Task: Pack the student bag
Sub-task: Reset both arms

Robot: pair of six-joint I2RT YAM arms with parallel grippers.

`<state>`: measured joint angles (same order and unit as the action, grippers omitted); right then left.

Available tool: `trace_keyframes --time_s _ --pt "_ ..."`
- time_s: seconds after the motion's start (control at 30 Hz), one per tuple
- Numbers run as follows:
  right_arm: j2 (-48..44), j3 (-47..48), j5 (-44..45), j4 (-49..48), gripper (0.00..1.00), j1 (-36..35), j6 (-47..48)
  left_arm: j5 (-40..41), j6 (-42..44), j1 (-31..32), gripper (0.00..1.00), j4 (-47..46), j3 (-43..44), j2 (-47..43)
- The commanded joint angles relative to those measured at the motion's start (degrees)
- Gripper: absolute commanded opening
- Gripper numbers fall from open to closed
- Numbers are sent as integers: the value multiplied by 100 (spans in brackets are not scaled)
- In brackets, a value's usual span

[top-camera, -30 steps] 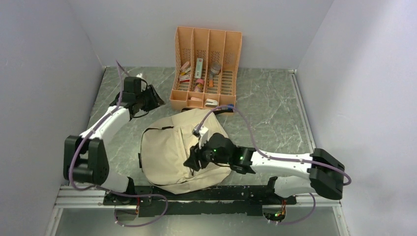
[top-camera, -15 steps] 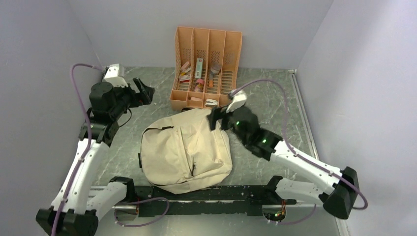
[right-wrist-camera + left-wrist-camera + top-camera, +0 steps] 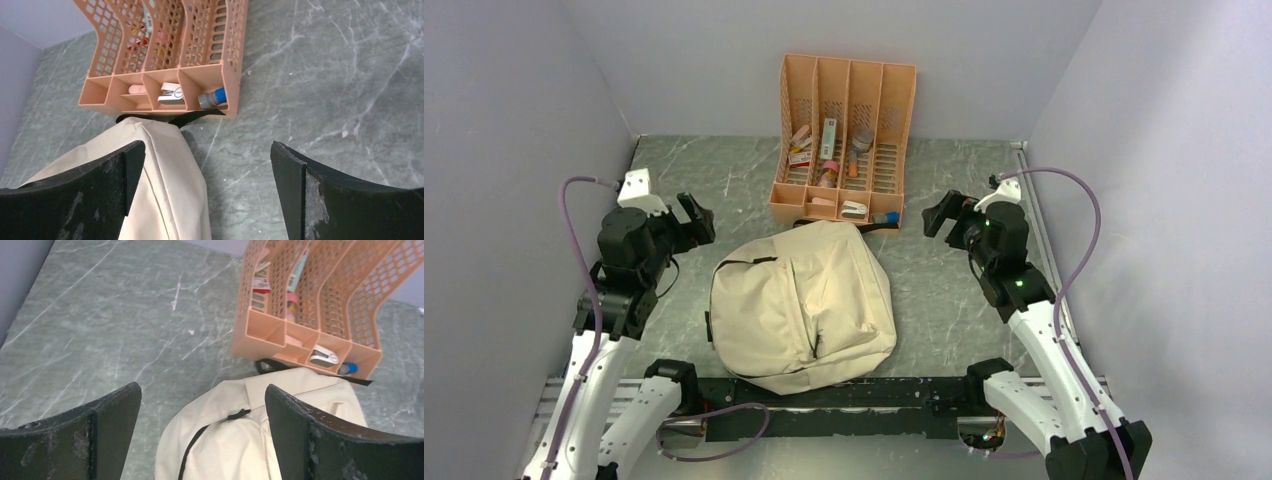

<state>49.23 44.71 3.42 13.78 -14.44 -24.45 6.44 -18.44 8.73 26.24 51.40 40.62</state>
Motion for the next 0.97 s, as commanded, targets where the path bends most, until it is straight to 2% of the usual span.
trace_keyframes --time_s 0.0,0.1,0.3,0.57,0.93 --pt "-39 62 415 436 100 29 -179 629 14 -21 97 21 -351 -181" --pt "-55 -21 532 382 100 -7 -148 756 65 -25 97 -366 -747 -368" --pt "-102 -44 402 146 100 -107 44 1134 90 -24 97 -298 -656 -307" --pt "-157 -150 634 7 100 -112 140 1126 183 -22 97 -361 -651 -183" --pt "-190 -225 429 -208 100 -143 220 1082 193 -38 97 -368 -592 60"
